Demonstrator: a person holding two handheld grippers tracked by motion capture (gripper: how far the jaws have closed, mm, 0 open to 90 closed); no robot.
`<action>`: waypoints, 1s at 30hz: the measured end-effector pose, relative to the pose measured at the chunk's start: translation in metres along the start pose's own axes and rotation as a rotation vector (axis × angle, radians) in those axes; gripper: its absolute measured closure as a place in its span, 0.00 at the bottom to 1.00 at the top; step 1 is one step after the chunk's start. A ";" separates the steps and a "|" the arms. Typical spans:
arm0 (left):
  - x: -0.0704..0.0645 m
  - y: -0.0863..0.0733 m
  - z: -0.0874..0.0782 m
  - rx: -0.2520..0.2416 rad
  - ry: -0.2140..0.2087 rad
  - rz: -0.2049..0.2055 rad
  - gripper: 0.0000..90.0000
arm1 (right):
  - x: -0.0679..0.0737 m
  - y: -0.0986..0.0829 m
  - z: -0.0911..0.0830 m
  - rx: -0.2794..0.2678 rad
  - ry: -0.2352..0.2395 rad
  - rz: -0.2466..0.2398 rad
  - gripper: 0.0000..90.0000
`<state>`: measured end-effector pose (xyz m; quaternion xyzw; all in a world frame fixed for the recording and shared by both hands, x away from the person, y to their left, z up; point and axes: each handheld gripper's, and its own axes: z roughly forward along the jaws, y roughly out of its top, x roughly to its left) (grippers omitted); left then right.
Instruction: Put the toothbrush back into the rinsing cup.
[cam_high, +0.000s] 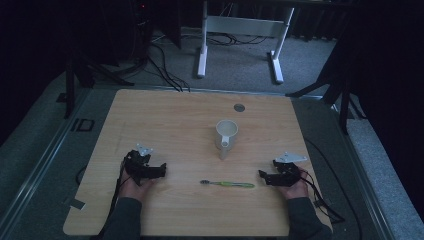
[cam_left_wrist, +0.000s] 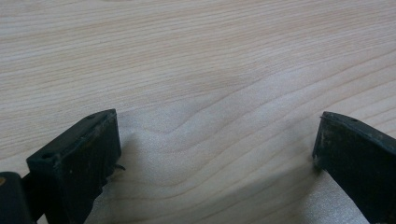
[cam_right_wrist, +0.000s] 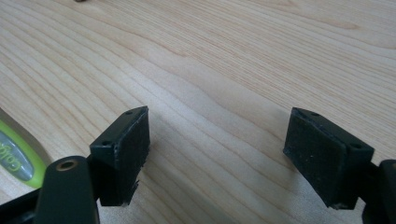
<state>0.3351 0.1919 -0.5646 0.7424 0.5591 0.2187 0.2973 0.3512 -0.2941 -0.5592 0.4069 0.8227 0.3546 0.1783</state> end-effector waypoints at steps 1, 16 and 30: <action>0.000 0.000 0.000 0.000 0.000 0.000 0.02 | 0.000 0.000 0.000 0.001 0.000 0.001 0.26; 0.000 0.000 0.000 0.000 0.000 0.000 0.02 | 0.002 0.018 -0.038 -0.006 -0.011 -0.055 0.37; -0.001 0.000 0.000 0.000 -0.003 0.003 0.02 | 0.014 0.047 -0.074 -0.084 0.019 -0.145 0.39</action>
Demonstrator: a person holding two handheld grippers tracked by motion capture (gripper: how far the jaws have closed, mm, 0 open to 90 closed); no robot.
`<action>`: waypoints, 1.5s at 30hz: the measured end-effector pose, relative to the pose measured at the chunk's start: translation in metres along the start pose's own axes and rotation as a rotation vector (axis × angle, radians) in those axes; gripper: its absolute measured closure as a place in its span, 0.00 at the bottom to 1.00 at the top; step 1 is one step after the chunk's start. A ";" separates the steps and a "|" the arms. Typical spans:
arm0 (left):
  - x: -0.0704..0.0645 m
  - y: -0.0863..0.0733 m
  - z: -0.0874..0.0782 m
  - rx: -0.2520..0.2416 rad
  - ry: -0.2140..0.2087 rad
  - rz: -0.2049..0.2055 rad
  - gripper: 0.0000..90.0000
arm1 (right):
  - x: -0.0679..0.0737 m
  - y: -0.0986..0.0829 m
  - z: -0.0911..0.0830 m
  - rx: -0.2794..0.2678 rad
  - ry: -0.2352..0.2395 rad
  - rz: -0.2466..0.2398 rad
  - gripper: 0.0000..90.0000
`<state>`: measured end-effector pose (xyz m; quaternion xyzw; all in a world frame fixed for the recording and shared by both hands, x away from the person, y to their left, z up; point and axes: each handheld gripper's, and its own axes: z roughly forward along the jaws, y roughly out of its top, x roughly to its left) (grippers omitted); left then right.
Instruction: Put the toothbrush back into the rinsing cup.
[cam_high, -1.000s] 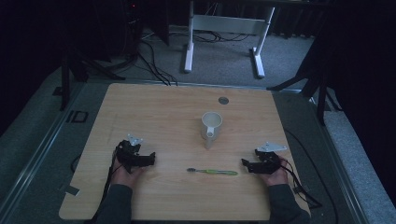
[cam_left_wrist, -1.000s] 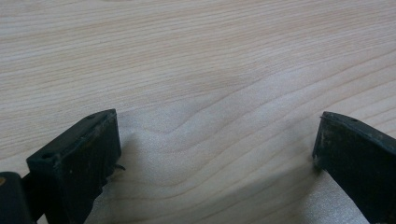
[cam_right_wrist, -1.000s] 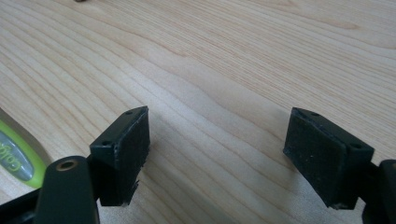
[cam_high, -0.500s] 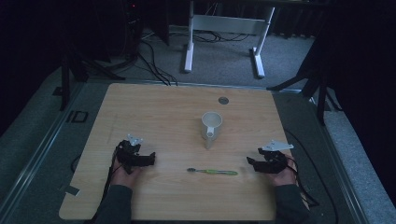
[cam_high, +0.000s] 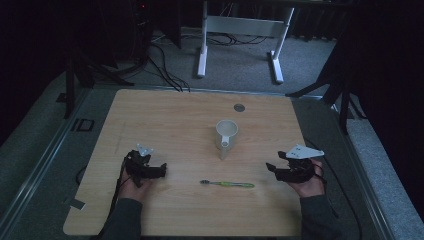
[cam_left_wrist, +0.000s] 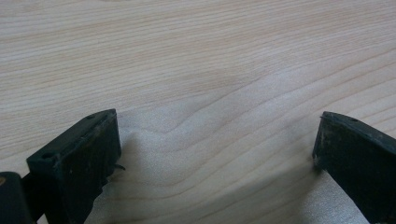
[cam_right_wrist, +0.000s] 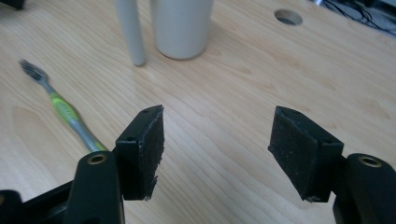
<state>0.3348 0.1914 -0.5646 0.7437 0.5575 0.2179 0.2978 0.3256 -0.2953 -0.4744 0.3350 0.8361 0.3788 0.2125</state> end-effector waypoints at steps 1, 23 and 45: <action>0.000 0.000 0.000 0.001 -0.001 0.001 0.02 | 0.001 0.002 -0.001 -0.003 0.003 -0.006 0.39; -0.001 0.000 0.000 0.001 -0.006 0.008 0.02 | 0.018 0.046 -0.014 -0.034 0.134 -0.105 0.51; -0.001 0.000 0.000 0.001 -0.006 0.008 0.02 | 0.039 0.076 0.006 0.058 0.229 -0.210 0.58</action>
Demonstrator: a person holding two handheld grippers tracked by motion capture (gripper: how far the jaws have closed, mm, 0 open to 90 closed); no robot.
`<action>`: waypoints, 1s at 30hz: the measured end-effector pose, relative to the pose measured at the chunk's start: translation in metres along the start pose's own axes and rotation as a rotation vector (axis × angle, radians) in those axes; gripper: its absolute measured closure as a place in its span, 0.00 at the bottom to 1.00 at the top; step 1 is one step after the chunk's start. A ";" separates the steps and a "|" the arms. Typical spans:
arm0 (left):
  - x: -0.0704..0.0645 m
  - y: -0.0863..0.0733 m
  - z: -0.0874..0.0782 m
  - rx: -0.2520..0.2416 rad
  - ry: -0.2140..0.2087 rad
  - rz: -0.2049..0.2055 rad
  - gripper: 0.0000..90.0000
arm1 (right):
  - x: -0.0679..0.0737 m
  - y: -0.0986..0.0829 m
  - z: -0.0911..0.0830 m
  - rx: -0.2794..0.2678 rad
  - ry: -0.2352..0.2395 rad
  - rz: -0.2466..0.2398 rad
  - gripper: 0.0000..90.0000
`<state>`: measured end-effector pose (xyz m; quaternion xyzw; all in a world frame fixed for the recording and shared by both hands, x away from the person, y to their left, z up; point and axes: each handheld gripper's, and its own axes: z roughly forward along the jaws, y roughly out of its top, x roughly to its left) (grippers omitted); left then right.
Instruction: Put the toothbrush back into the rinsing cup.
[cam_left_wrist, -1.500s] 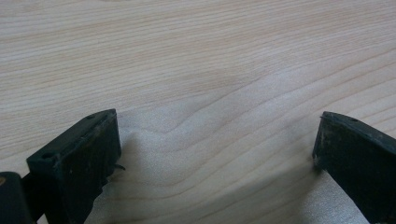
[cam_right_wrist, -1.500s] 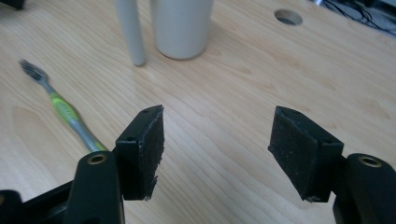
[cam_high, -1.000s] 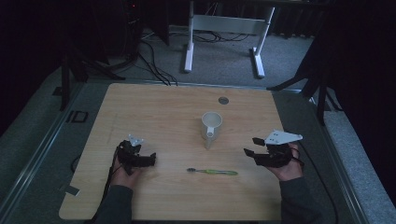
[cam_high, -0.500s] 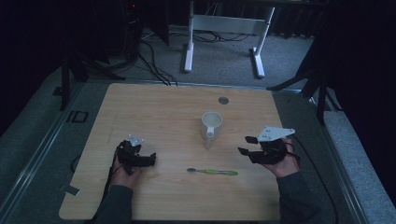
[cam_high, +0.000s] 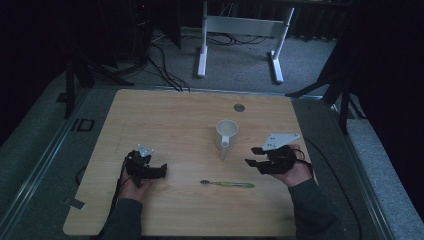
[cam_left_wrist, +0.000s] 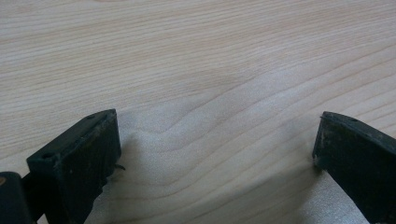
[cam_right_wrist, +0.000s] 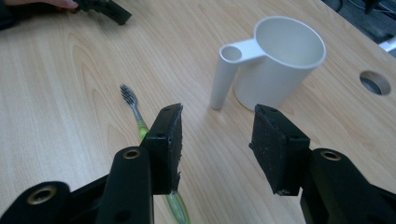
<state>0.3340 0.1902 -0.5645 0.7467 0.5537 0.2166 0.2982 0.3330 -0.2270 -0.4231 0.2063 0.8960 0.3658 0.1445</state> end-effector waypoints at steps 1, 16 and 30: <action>0.000 0.000 0.000 0.000 0.000 0.000 0.02 | 0.001 0.002 0.001 0.001 0.004 -0.009 0.59; -0.001 0.000 0.000 0.002 -0.003 0.004 0.02 | 0.006 0.024 0.016 0.037 0.068 -0.069 0.64; -0.001 0.000 0.000 0.001 -0.003 0.003 0.02 | 0.005 0.036 0.034 0.145 0.157 -0.103 0.68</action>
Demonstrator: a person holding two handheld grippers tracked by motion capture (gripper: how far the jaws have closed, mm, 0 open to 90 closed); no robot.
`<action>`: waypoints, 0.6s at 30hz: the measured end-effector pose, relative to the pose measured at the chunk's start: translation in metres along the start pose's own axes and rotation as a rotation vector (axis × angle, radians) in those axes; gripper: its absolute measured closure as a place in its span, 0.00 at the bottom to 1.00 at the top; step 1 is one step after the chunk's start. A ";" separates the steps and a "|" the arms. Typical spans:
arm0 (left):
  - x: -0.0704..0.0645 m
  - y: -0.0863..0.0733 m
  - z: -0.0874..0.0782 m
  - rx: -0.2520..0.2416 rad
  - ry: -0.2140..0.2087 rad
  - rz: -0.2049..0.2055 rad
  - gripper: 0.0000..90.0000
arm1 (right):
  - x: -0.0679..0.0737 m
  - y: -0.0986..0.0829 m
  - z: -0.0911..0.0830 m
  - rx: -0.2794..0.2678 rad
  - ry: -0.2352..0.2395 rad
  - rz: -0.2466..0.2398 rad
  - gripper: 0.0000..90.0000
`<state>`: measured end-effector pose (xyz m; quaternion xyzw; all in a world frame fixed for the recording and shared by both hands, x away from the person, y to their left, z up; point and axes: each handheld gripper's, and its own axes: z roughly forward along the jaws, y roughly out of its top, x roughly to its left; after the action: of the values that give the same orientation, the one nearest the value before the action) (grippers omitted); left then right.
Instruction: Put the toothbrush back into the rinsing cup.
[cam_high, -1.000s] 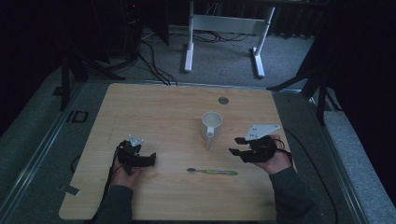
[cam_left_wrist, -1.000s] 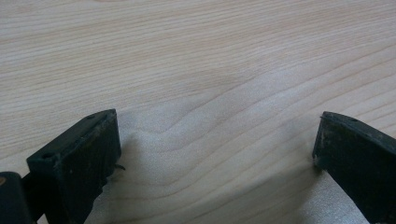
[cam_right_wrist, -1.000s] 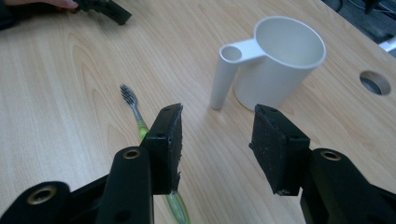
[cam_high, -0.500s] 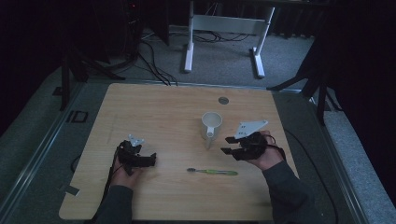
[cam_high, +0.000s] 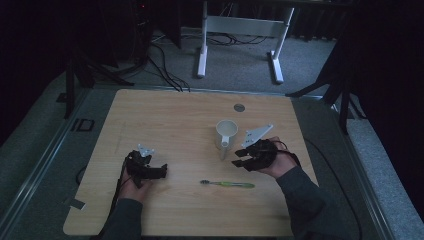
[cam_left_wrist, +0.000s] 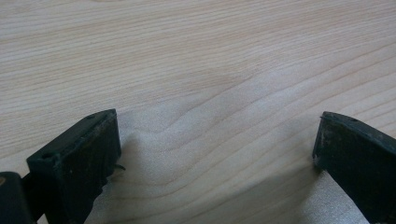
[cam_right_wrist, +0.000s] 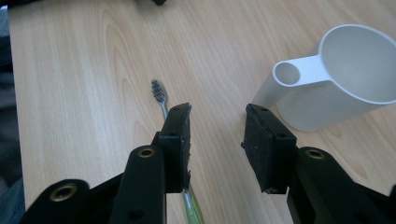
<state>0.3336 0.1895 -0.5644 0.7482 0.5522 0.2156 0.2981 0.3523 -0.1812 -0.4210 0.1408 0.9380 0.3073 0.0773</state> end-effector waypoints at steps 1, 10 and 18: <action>0.000 0.000 0.000 0.000 0.000 0.000 0.02 | 0.000 0.001 0.001 0.011 0.003 -0.008 0.68; 0.000 0.000 0.000 0.000 0.000 0.000 0.02 | 0.001 0.008 0.013 0.078 0.042 -0.034 0.68; 0.000 0.000 0.000 0.000 0.000 0.000 0.02 | 0.005 0.016 0.017 0.108 0.056 -0.069 0.70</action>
<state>0.3336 0.1895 -0.5644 0.7482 0.5522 0.2156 0.2980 0.3546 -0.1578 -0.4254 0.1038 0.9593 0.2572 0.0538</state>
